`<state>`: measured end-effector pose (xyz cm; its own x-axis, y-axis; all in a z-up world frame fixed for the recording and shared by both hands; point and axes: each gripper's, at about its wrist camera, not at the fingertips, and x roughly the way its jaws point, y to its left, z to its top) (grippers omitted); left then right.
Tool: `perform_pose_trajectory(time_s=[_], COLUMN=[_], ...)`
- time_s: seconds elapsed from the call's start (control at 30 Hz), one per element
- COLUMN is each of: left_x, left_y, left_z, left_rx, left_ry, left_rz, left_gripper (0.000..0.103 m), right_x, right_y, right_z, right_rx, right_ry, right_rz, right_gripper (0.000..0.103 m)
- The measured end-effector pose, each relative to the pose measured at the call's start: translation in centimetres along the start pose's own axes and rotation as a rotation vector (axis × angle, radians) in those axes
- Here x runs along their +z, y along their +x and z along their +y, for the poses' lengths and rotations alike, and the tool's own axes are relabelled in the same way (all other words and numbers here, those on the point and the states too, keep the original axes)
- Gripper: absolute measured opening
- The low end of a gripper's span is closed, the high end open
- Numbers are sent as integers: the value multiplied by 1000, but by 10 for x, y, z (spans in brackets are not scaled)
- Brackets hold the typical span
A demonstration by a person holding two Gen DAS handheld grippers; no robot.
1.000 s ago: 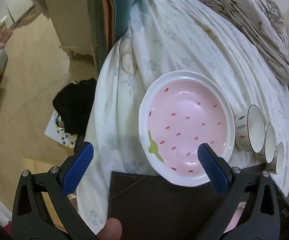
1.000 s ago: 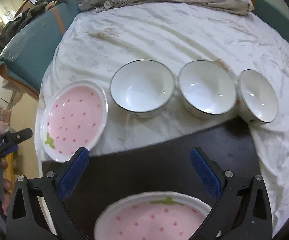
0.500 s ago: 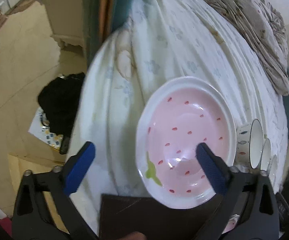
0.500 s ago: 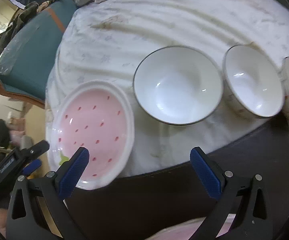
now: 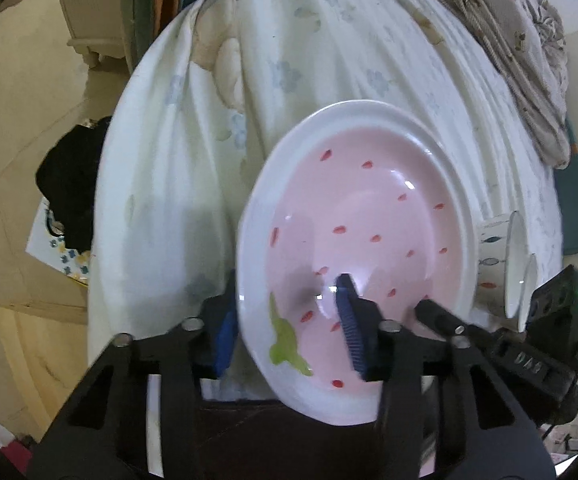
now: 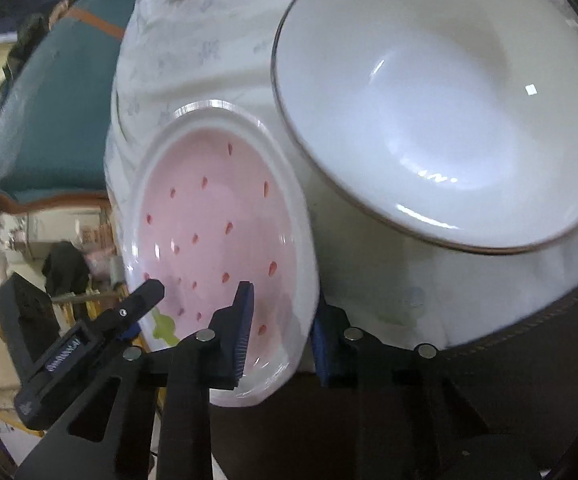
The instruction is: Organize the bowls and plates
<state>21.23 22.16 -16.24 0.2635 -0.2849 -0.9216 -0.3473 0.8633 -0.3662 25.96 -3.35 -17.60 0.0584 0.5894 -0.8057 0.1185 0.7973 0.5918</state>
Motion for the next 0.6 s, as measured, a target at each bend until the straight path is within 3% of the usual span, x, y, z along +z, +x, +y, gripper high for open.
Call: perform_pose_trajectory(time_s=[0.03, 0.1, 0.23, 0.33, 0.6], left_x=[0, -1, -1, -1, -20], left_y=[0, -2, -14, -34, -71], left_z=[0, -1, -1, -1, -11], left_rx=[25, 28, 35, 11, -22], left_ry=[6, 6, 0, -1, 30], left_rz=[-1, -8, -37, -67, -92], left_gripper=[27, 26, 18, 13, 12], right_x=[1, 4, 3, -2, -22], right_y=[2, 6, 5, -4, -32], right_z=[-1, -3, 8, 11, 29], right_rx=[10, 25, -10, 1, 34], right_ry=[10, 38, 12, -19, -96], right_rz=[-2, 0, -20, -53, -84], right_gripper=[28, 28, 28, 20, 19])
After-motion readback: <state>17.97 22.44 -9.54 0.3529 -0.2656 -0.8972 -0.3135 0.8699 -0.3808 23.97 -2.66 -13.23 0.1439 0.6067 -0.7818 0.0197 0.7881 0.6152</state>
